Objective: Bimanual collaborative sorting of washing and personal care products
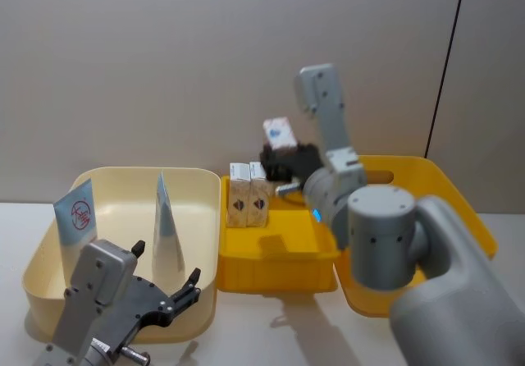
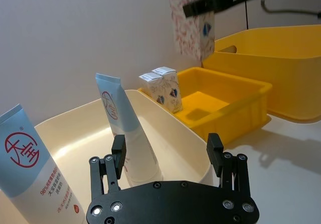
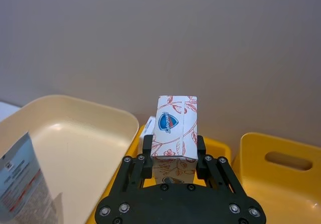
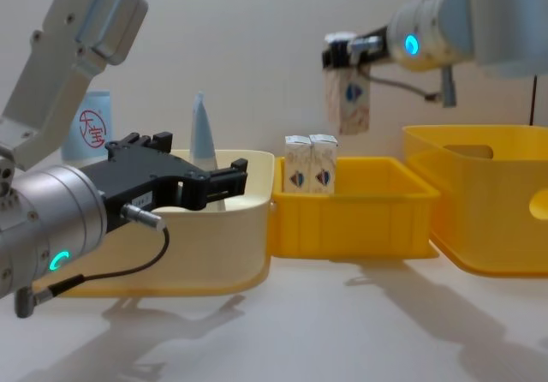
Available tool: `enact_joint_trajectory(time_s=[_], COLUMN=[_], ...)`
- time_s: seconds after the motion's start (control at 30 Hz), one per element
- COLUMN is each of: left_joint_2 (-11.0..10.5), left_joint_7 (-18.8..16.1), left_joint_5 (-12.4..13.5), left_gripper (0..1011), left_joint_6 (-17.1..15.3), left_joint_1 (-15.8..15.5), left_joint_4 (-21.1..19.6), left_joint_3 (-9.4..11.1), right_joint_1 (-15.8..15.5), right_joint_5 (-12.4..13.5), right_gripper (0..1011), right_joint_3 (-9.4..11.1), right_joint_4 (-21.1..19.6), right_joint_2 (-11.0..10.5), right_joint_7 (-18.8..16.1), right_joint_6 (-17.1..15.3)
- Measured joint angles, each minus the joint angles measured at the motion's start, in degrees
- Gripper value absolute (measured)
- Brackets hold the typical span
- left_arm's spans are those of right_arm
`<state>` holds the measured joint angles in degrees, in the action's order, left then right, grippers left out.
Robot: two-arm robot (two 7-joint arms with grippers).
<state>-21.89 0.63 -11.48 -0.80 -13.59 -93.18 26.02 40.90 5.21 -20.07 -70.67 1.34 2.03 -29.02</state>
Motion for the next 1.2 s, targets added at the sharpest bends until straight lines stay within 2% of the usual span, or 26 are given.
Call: enact_joint_trajectory(time_s=[0.27, 0.53, 0.9, 1.2], left_joint_2=[0.0, 0.0, 0.0, 0.0], left_joint_7=[0.0, 0.0, 0.0, 0.0], left_joint_5=[0.0, 0.0, 0.0, 0.0], left_gripper=[1003, 1003, 1003, 1003], left_joint_6=[0.0, 0.0, 0.0, 0.0], left_joint_1=[0.0, 0.0, 0.0, 0.0], left_joint_4=[0.0, 0.0, 0.0, 0.0], left_joint_3=[0.0, 0.0, 0.0, 0.0], right_joint_1=[1.6, 2.4, 2.0, 1.7], right_joint_5=[-1.5, -3.1, -4.7, -4.7], right_gripper=[452, 452, 452, 452], right_joint_3=[2.0, 4.1, 7.1, 8.5], right_joint_4=[-2.3, -3.1, -2.4, 0.8], right_joint_2=[-1.6, -3.0, -4.6, -4.8], right_joint_7=[1.6, 4.1, 7.4, 7.6], right_joint_6=[1.8, 2.0, -0.9, -3.9])
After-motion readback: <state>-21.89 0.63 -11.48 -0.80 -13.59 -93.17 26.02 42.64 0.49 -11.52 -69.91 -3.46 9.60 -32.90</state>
